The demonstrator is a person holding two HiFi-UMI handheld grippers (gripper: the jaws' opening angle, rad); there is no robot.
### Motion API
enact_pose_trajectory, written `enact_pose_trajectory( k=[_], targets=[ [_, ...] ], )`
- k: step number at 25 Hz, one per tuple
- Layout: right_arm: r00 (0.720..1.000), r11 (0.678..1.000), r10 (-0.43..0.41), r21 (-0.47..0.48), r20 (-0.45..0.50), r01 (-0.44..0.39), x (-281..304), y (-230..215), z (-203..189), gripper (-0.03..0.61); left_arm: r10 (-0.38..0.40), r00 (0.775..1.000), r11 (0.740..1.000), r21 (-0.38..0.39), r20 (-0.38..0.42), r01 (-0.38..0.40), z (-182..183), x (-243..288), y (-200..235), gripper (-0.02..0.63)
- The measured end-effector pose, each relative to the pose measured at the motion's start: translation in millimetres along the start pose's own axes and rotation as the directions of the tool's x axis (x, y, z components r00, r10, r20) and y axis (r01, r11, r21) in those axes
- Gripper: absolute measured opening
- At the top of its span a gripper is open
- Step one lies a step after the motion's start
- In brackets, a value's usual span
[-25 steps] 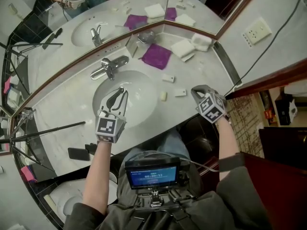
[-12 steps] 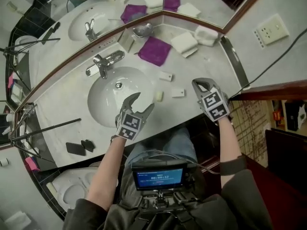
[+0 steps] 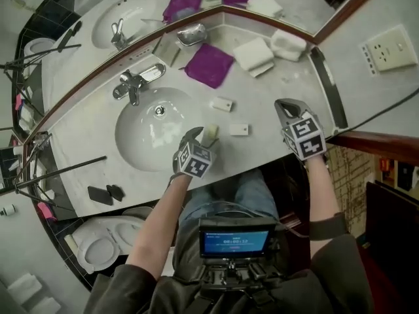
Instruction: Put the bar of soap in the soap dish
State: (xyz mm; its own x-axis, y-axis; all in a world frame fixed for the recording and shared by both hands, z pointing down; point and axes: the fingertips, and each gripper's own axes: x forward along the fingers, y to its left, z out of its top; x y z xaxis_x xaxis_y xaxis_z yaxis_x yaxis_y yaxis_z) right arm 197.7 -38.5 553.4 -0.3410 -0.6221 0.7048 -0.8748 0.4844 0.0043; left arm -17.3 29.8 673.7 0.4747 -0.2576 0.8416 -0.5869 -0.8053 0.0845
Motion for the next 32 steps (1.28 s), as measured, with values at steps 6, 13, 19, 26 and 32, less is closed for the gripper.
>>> enact_pose_trajectory(
  k=[6,13,19,26,32],
  targets=[
    [1.0,0.995,-0.03,0.091,-0.007,0.03,15,-29,-23,0.02,0.0,0.993,0.999,-0.038,-0.114,-0.004,-23,28,4,0.247],
    [0.999,0.985,-0.015,0.172,-0.044,0.022,31,-43,-44,0.02,0.023,0.986,0.999,-0.032,-0.167,-0.029,-29,41,1,0.189],
    [0.998,0.973,0.001,0.23,-0.064,0.014,43,-53,-56,0.02,0.014,0.987,0.998,-0.058,-0.163,-0.024,-30,42,-4,0.137],
    [0.997,0.964,0.014,0.267,-0.081,0.008,52,-59,-62,0.02,-0.006,0.985,0.999,-0.05,-0.17,-0.002,-27,41,-3,0.124],
    [0.995,0.94,0.018,0.34,-0.103,0.018,56,-61,-72,0.02,0.002,0.988,1.0,-0.015,-0.154,-0.004,-16,34,12,0.124]
  ],
)
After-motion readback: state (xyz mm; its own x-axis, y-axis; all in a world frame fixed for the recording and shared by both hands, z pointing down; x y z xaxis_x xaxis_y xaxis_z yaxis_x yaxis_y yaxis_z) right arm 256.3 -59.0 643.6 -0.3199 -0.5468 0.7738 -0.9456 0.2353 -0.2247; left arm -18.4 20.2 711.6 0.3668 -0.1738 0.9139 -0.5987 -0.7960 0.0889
